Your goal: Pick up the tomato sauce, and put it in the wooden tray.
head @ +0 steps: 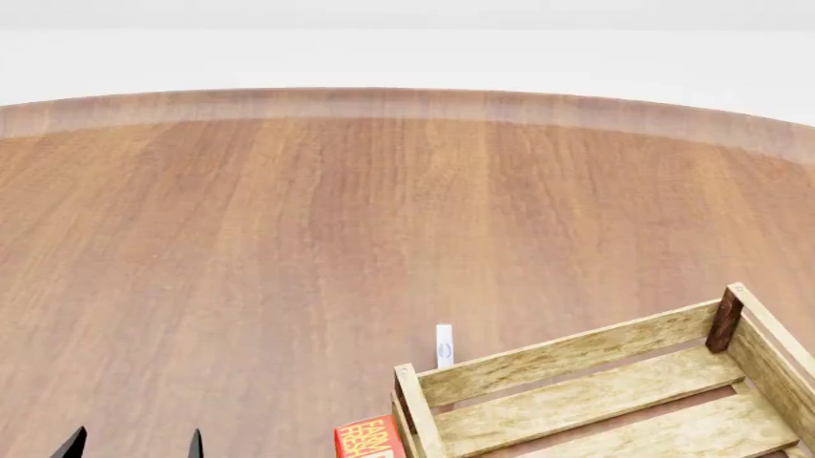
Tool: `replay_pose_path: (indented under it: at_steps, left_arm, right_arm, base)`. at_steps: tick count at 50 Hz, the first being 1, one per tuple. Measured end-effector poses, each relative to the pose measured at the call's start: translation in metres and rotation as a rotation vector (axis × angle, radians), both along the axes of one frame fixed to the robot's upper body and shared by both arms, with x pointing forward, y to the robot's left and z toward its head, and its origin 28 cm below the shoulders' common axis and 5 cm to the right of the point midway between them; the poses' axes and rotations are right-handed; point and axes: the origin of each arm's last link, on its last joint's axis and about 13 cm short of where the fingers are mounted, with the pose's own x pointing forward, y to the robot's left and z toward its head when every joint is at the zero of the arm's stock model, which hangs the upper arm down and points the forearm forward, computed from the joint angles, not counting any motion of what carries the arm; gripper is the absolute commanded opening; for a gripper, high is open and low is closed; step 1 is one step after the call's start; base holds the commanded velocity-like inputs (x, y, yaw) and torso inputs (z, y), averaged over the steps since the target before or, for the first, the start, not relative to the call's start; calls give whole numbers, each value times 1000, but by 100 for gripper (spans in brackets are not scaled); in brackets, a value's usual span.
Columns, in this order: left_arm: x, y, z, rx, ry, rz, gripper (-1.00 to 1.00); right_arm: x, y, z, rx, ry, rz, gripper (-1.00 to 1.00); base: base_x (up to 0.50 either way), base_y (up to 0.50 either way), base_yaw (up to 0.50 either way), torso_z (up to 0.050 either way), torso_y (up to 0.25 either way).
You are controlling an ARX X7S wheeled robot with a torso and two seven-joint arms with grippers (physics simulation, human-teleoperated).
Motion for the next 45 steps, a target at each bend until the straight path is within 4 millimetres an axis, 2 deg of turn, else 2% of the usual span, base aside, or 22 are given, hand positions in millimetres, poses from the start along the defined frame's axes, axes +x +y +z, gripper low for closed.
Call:
replay_pose_path:
  at_steps: [18,45]
  left_arm:
    - [0,0,0,1,0,0,100]
    - [0,0,0,1,1,-1,100]
  right_arm:
    - [12,-3,31,8,-114,-27,-100]
    - [57,-13,61,18,-153,-95,-100]
  base:
    - [0,0,0,0,0]
    - [0,0,0,0,0]
